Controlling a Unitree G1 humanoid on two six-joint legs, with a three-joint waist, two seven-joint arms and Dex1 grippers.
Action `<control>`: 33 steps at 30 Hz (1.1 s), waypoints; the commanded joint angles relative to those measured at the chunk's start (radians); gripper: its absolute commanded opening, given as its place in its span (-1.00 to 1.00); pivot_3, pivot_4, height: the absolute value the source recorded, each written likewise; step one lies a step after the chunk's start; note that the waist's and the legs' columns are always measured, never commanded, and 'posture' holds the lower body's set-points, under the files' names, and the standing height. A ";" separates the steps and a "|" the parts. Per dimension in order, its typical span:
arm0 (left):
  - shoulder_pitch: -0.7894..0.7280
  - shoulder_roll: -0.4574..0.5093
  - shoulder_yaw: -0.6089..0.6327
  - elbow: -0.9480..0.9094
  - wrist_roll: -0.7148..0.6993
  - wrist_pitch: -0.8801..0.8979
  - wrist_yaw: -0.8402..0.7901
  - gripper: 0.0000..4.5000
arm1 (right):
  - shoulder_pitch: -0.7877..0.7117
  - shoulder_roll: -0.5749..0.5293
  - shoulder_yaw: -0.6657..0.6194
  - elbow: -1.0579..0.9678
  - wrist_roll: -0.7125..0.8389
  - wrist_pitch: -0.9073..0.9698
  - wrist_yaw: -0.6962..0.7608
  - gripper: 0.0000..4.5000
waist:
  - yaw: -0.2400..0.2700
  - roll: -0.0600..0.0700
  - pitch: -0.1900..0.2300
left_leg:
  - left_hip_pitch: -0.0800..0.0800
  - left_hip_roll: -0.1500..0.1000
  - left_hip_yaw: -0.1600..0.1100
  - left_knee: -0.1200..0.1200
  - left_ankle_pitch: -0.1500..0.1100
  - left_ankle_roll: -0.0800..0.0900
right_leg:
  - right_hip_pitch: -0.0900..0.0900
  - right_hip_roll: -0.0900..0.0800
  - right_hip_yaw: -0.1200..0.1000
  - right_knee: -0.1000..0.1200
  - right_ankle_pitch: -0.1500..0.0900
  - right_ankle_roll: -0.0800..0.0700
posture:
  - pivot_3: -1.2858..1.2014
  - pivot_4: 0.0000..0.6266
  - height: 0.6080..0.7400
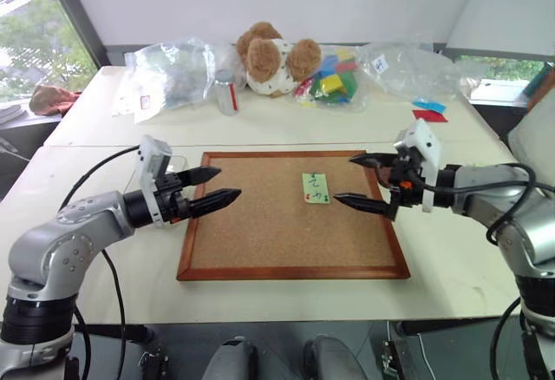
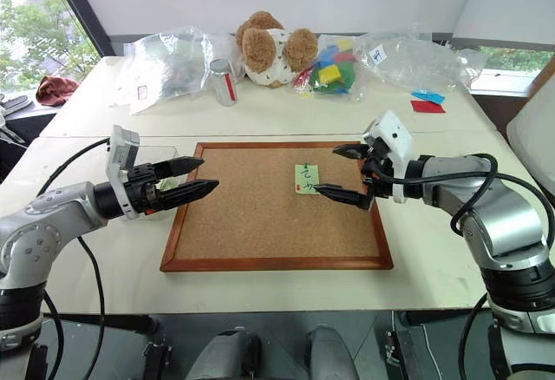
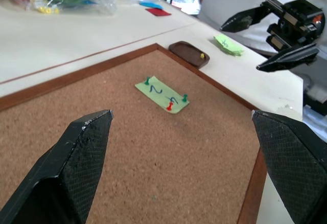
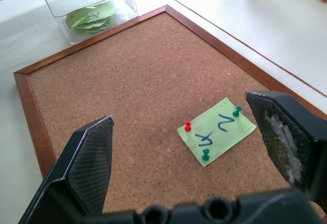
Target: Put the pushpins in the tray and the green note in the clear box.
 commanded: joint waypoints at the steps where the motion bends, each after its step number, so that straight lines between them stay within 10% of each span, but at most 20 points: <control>1: 0.014 0.021 0.033 -0.046 -0.005 -0.012 -0.008 0.99 | -0.010 -0.005 -0.009 -0.006 -0.009 -0.025 0.006 1.00 | 0.000 0.000 0.000 | 0.000 0.000 0.000 0.000 0.000 0.000 | 0.000 0.000 0.000 0.000 0.000 0.000 | 0.03 -0.52 1.00; 29: 0.014 -0.119 -0.120 -0.018 0.198 -0.172 0.045 0.99 | 0.002 0.025 -0.013 -0.009 -0.035 -0.026 -0.059 1.00 | 0.001 0.000 0.000 | 0.000 0.000 0.000 0.000 0.000 0.000 | 0.000 0.000 0.000 0.000 0.000 0.000 | 0.03 -0.52 1.00; 33: 0.026 -0.161 -0.209 0.013 0.328 -0.274 0.054 0.26 | -0.003 0.031 -0.006 -0.008 -0.035 -0.020 -0.070 1.00 | 0.001 0.000 0.000 | 0.000 0.000 0.000 0.000 0.000 0.000 | 0.000 0.000 0.000 0.000 0.000 0.000 | 0.03 -0.52 1.00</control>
